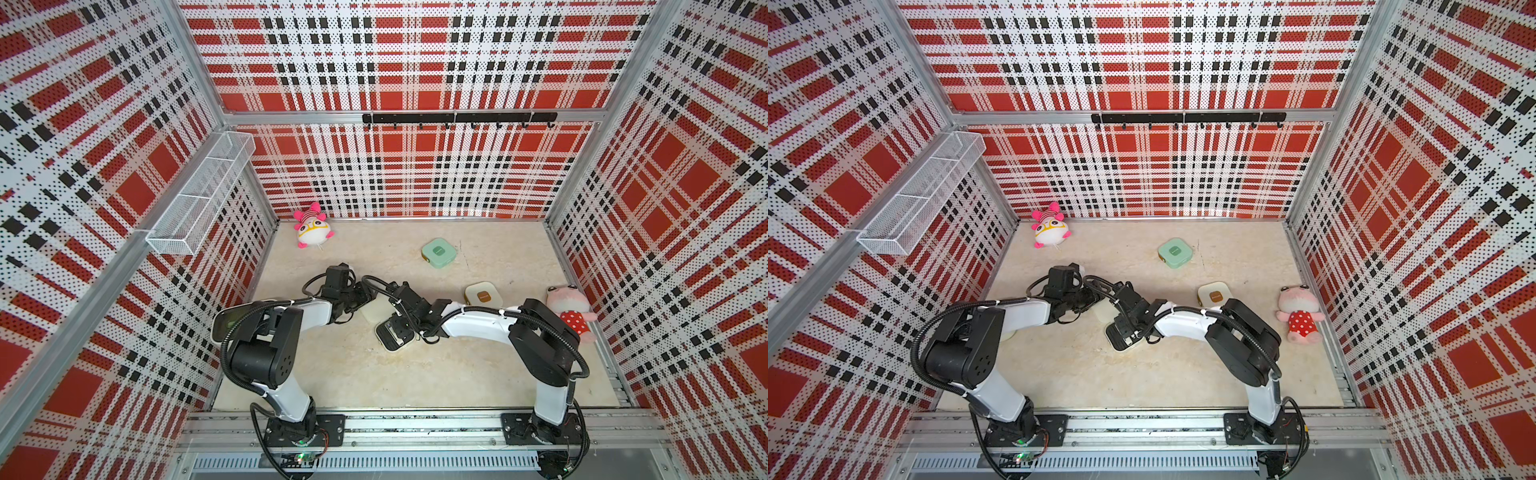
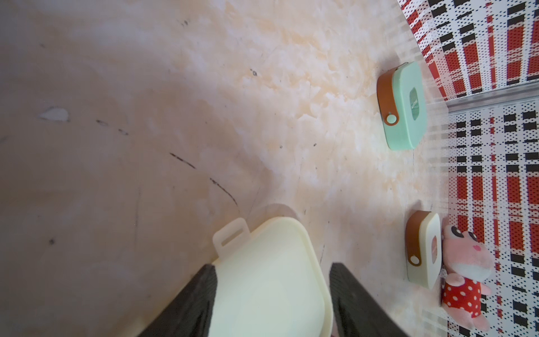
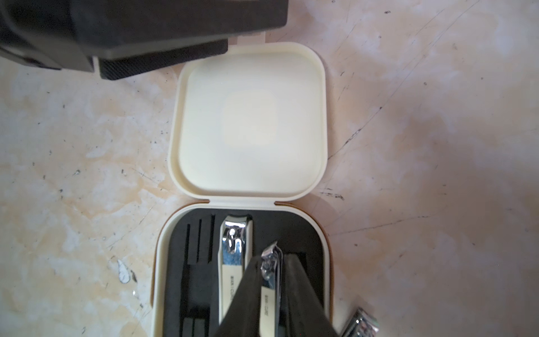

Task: Organize nail clipper sets
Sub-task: Place the nail clipper in the storage box.

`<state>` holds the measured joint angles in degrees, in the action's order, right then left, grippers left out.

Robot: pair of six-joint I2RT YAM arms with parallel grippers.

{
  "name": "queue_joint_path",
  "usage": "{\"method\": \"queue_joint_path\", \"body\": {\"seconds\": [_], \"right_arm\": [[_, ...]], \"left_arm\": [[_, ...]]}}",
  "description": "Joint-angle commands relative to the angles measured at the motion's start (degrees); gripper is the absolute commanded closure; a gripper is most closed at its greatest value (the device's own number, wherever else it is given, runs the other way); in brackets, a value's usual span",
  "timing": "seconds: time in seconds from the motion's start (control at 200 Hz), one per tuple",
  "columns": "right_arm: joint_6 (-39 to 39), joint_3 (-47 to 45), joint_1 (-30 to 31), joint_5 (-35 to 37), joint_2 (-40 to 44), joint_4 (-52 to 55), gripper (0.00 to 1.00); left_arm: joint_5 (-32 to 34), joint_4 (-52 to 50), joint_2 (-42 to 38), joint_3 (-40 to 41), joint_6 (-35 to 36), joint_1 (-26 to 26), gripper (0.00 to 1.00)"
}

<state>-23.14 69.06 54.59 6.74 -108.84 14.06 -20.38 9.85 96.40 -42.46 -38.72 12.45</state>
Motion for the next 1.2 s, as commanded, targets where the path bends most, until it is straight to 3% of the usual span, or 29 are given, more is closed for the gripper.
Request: {"method": "queue_joint_path", "body": {"seconds": [0.0,0.501,1.192], "right_arm": [[-0.7,-1.1,-0.6,-2.1,2.0,-1.4,0.8],[-2.4,-1.9,-2.6,-4.5,2.7,-3.5,0.73],[-3.3,0.0,-3.2,-7.7,-1.3,-4.4,0.74]], "left_arm": [[-0.3,0.3,0.4,0.4,0.9,-0.1,0.34],[-0.4,0.1,0.6,0.0,0.8,0.2,0.34],[-0.5,0.2,0.9,0.1,1.1,0.3,0.34]]}}
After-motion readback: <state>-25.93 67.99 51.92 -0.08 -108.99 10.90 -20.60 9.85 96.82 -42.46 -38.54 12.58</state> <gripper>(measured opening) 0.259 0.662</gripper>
